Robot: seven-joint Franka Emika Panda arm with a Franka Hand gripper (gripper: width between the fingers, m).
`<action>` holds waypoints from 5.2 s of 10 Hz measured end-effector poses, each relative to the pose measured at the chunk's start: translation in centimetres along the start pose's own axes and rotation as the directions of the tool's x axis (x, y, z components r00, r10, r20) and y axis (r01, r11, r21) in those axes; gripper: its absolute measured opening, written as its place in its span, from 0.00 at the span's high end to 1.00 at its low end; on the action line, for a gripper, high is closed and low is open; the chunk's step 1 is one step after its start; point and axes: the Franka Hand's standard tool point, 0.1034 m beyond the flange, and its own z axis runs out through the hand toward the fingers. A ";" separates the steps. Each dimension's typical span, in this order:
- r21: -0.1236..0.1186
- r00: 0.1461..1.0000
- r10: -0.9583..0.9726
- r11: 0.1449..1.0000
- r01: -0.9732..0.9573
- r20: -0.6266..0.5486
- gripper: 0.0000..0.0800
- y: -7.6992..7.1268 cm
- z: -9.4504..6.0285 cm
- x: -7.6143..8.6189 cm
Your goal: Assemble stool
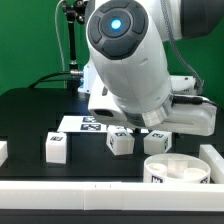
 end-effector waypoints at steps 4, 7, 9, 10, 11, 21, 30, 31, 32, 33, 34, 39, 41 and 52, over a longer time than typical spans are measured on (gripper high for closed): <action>-0.005 1.000 -0.001 1.000 0.001 -0.001 0.19 -0.1 1.0 0.5; -0.007 1.000 -0.012 1.000 0.012 -0.002 0.35 -0.2 1.1 0.5; -0.007 1.000 -0.026 1.000 0.026 -0.003 0.54 -0.2 1.2 0.6; -0.007 0.999 -0.034 0.999 0.034 -0.003 0.58 -0.2 1.2 0.6; -0.008 0.999 -0.040 0.999 0.040 -0.002 0.58 -0.2 1.2 0.5; -0.010 0.989 -0.144 0.990 0.144 -0.019 0.58 -2.0 -5.7 -3.5; -0.093 0.707 -0.279 0.952 0.291 -0.649 0.58 -4.0 -12.2 -0.8; -0.100 0.670 -0.277 0.951 0.291 -0.689 0.58 -4.1 -12.4 -0.5; -0.143 0.568 -0.301 0.941 0.305 -0.766 0.58 -4.6 -13.0 0.1; -0.193 0.494 -0.338 0.927 0.322 -0.801 0.58 -5.0 -13.7 -0.1; -0.202 0.435 -0.335 0.924 0.323 -0.836 0.58 -5.4 -14.7 -0.1; -0.234 0.072 -0.268 0.922 0.309 -0.961 0.58 -6.2 -15.2 0.0; -0.287 0.061 -0.321 0.904 0.316 -0.945 0.58 -7.6 -12.0 0.6; -0.314 0.085 -0.357 0.894 0.320 -0.930 0.58 -7.8 -11.9 2.4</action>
Offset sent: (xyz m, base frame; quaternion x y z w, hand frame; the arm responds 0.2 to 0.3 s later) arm -0.0017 0.0031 -0.0067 -0.0108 0.0094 0.0060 0.9999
